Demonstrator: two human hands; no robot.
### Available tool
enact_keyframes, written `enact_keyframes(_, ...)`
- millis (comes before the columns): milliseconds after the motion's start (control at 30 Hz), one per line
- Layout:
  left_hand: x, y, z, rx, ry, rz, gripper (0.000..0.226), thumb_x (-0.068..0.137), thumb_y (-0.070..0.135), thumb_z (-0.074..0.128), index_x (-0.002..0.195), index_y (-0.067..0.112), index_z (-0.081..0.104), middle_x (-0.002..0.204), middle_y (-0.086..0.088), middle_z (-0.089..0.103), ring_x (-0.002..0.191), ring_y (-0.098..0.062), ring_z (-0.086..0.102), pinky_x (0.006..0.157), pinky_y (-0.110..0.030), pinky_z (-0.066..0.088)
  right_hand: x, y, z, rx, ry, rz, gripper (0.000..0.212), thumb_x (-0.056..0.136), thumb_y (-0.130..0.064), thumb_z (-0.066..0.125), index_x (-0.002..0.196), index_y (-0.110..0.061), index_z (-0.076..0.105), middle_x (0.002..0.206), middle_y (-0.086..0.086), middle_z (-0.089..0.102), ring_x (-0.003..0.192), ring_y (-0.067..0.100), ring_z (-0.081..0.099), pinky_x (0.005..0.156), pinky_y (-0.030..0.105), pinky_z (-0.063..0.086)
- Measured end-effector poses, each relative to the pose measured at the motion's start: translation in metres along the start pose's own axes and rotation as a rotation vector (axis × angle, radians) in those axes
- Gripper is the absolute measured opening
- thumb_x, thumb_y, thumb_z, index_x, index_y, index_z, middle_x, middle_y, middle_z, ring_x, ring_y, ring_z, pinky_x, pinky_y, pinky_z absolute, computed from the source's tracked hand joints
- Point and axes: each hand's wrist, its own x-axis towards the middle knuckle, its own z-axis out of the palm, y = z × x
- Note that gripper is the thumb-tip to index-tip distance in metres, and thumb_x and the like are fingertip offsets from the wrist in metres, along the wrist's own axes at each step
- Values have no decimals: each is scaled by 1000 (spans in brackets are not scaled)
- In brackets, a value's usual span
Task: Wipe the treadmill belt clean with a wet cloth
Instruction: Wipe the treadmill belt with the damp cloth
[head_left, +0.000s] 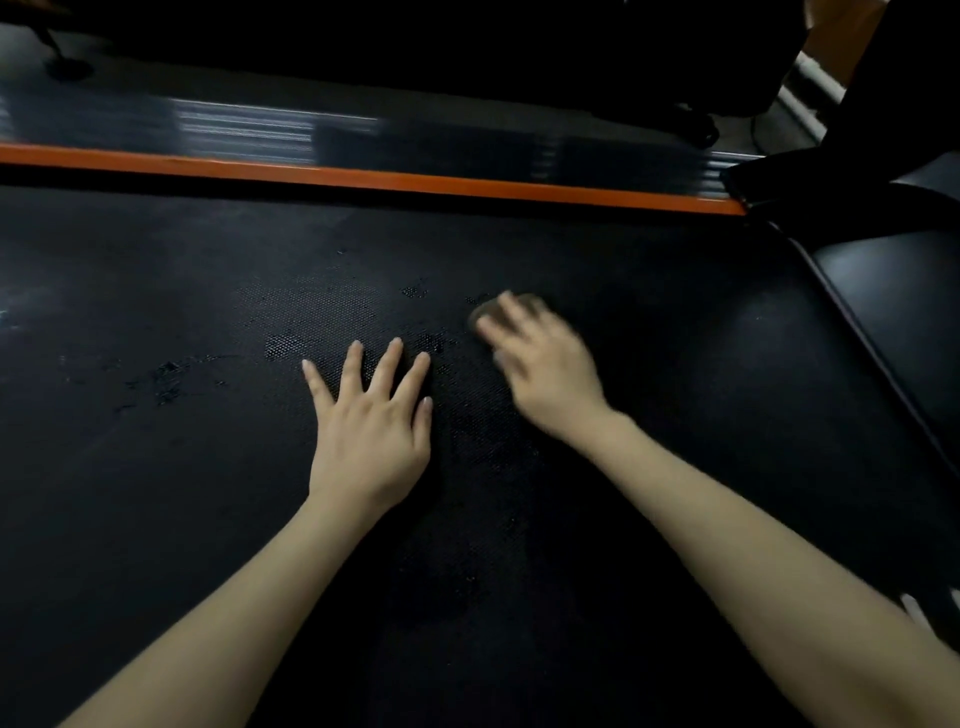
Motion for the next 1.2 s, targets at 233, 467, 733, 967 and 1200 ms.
enact_keyframes(233,-1,-1,-1,-26,-7,-10,63,90,50,9,146,31,31,155,1,28,144,-32,14,112,-63,-3,37,85,-17,-57,-19,137,38,95,-21,45,132,-20,54,146,14,40,131,39,39,106,53,33)
enact_keyframes(467,-1,0,-1,-23,-15,-11,63,90,49,11,145,30,36,153,-1,32,143,-34,18,112,-64,1,69,-18,18,20,-19,22,40,93,-23,43,132,-20,54,148,13,38,126,43,40,105,46,35)
enact_keyframes(733,-2,-1,-1,-30,5,6,57,93,47,20,141,26,44,148,-3,41,139,-36,29,111,-66,10,72,95,-5,-55,6,304,39,98,-24,43,137,-22,48,151,12,33,134,38,34,109,43,31)
enact_keyframes(967,1,1,1,-14,29,11,54,91,43,26,136,24,50,142,-6,48,133,-40,37,106,-70,18,139,17,20,-35,7,363,37,95,-25,40,131,-25,49,141,8,42,121,34,44,98,39,39)
enact_keyframes(1200,0,-4,2,-27,29,18,56,93,46,21,140,27,45,147,-2,43,138,-36,31,109,-67,14,140,43,12,-64,-143,81,40,101,-31,37,141,-34,39,155,1,25,140,26,26,110,32,25)
